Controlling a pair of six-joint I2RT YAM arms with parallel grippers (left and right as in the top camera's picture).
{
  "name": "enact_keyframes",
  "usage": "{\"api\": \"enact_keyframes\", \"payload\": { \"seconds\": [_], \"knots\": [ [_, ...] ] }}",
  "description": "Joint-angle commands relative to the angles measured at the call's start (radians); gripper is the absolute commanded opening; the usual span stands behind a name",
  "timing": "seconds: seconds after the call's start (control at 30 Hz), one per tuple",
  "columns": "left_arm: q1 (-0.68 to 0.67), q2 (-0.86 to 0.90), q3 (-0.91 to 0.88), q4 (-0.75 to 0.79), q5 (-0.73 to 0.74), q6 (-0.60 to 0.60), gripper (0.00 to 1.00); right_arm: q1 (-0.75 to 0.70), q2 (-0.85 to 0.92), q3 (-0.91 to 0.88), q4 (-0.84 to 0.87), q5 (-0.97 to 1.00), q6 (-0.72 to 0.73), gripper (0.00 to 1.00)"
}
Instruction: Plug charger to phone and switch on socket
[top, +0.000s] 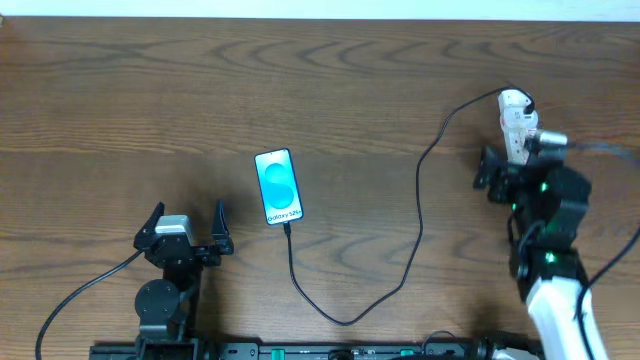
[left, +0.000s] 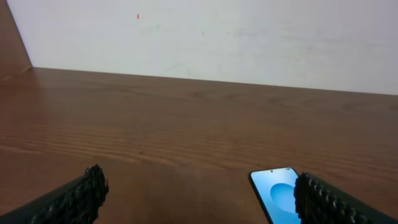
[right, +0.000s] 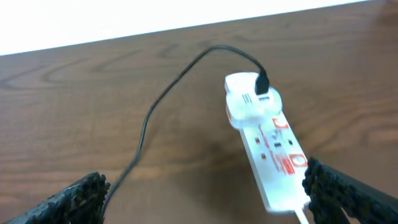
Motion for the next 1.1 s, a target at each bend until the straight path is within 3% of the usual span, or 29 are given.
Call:
{"api": "enact_keyframes", "payload": {
  "seconds": [0.0, 0.57, 0.83, 1.07],
  "knots": [
    [0.005, -0.006, -0.016, -0.043, -0.016, -0.009, 0.98, 0.002, -0.09, -0.072, 0.005, 0.034, -0.008, 0.99],
    [0.005, -0.006, -0.016, -0.043, -0.016, -0.009, 0.98, 0.002, -0.547, -0.452, 0.005, 0.101, -0.008, 0.99],
    [0.005, -0.006, -0.016, -0.043, -0.016, -0.009, 0.98, 0.003, -0.687, -0.455, -0.194, 0.113, -0.009, 0.99],
    [0.005, -0.006, -0.016, -0.043, -0.016, -0.009, 0.98, 0.003, -0.69, -0.455, -0.191, 0.116, -0.051, 0.99]
  ]
}}
